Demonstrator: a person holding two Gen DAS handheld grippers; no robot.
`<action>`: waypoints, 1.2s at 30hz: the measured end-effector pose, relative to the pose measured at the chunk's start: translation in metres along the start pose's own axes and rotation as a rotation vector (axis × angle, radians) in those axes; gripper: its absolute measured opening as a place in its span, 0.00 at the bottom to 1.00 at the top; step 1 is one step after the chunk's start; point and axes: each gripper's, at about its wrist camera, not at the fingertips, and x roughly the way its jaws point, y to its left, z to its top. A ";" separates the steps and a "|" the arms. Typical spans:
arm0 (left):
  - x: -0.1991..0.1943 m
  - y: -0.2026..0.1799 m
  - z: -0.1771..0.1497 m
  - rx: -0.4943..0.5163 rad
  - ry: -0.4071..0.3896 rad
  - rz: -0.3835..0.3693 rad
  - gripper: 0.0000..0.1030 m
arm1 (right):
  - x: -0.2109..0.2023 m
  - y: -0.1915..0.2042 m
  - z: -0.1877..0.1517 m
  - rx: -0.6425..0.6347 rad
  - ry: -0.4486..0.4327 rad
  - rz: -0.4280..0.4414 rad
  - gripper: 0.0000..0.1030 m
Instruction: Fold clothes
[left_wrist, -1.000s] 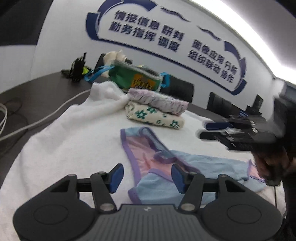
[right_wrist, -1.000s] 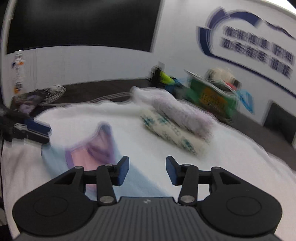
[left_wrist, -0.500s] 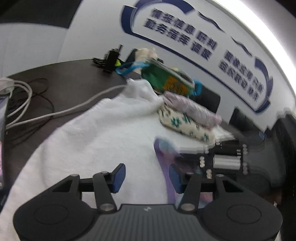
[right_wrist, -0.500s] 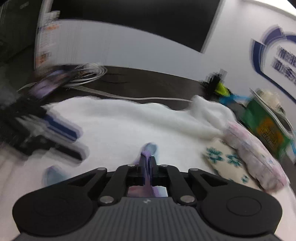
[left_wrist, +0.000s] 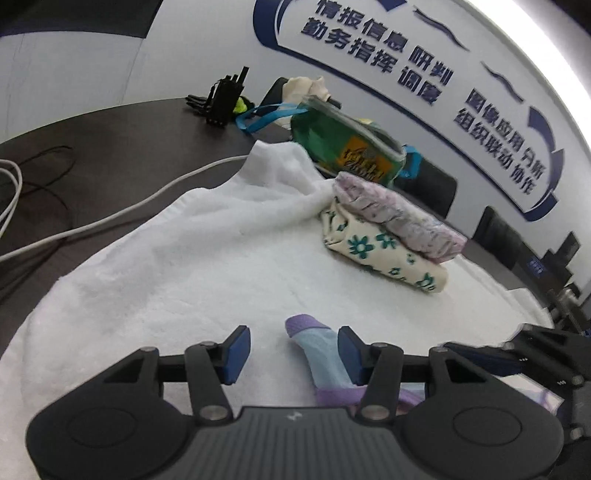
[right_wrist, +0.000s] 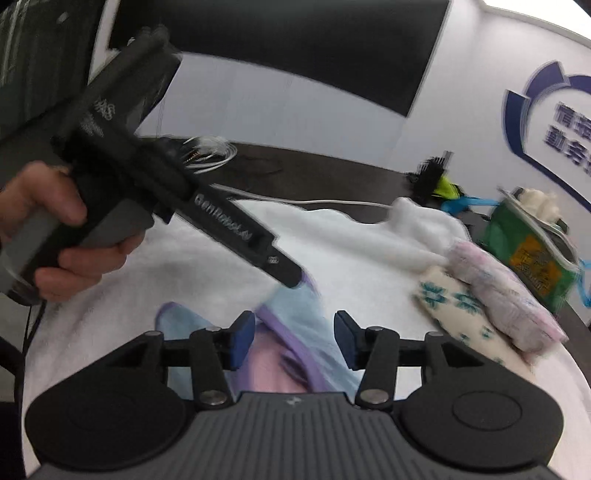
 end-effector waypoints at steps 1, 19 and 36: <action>0.002 0.000 -0.002 0.002 0.008 -0.002 0.14 | -0.004 -0.006 -0.002 0.029 -0.001 -0.011 0.44; -0.059 0.015 -0.041 0.133 0.019 -0.262 0.53 | -0.016 -0.029 -0.010 0.103 -0.029 0.044 0.26; -0.050 0.012 -0.050 0.135 -0.017 -0.193 0.05 | -0.009 -0.035 -0.015 0.163 -0.002 0.043 0.28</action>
